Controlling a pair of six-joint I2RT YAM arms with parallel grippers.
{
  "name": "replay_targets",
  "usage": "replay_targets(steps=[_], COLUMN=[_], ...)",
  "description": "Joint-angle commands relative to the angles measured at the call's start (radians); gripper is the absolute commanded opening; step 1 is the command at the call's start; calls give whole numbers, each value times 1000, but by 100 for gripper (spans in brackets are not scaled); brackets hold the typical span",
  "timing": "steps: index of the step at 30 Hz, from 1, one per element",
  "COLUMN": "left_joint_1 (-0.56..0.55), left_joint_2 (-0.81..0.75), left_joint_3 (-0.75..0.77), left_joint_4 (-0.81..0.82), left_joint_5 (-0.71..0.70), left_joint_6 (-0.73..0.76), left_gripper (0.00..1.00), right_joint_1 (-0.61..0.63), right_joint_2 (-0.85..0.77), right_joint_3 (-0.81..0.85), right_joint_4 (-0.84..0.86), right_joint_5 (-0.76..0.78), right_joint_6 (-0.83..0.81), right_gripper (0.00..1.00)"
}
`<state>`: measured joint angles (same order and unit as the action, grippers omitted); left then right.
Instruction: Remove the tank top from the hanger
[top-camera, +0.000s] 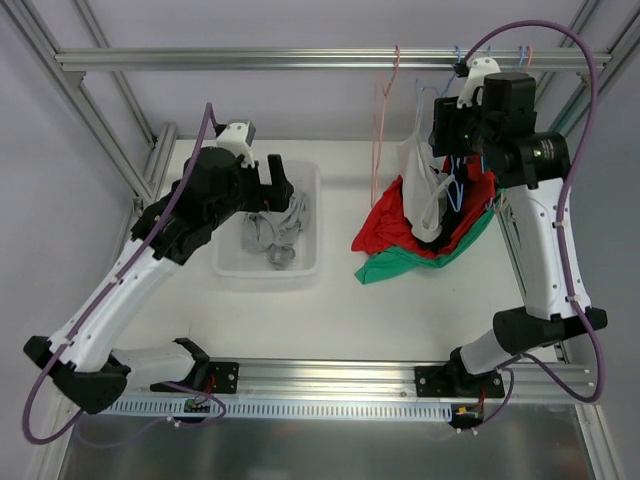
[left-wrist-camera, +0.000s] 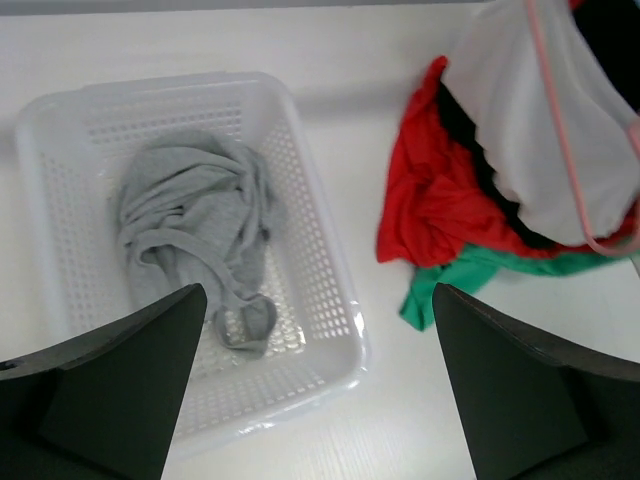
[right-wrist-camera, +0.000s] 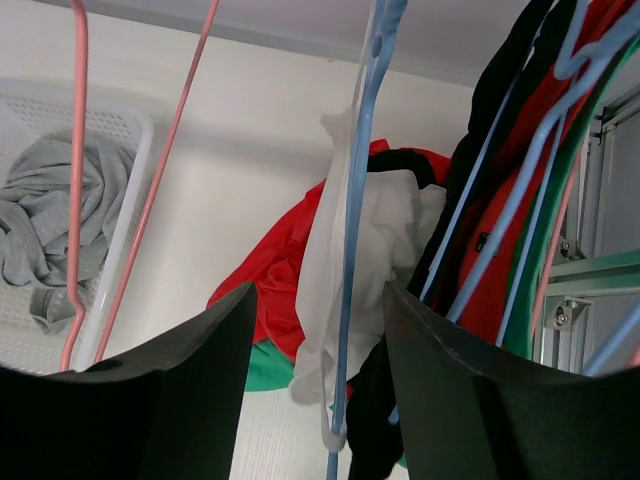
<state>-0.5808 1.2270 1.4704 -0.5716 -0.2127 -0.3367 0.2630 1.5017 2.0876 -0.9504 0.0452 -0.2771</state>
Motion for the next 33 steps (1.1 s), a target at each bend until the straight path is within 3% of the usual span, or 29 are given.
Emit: replay_targets(steps=[1,5,7,8,11,19,24,26,33], left_joint_1=[-68,-112,-120,-129,-146,-156,-156,-157,-163], left_joint_2=[-53,-67,-72,-75,-87,-124,-149,-158,-184], left_joint_3=[-96,-177,-196,-211,-225,-225,-225,-220,-191], left_joint_4=[10,9,7,9,9,1,-2,-4,-4], left_joint_5=[61,79,88,96,102,110,111,116,142], left_joint_6=[5,-7,-16,-22,-22,-16,-13,-16,-21], left_gripper=[99,99,99,99,99,99,99,99,99], right_joint_1=[-7,-10,-11,-14,-15,-11,-5,8,35], right_joint_2=[14,41,63,69,78,77,77,55,-79], right_joint_3=[89,97,92,89,72,9,2,-1,-139], right_joint_4=[-7,12,12,13,28,90,125,150,405], right_joint_5=[-8,27,30,27,-7,9,5,12,-5], right_joint_6=[-57,-60,-59,-56,-28,42,78,88,167], right_gripper=[56,53,44,32,21,21,2,0,0])
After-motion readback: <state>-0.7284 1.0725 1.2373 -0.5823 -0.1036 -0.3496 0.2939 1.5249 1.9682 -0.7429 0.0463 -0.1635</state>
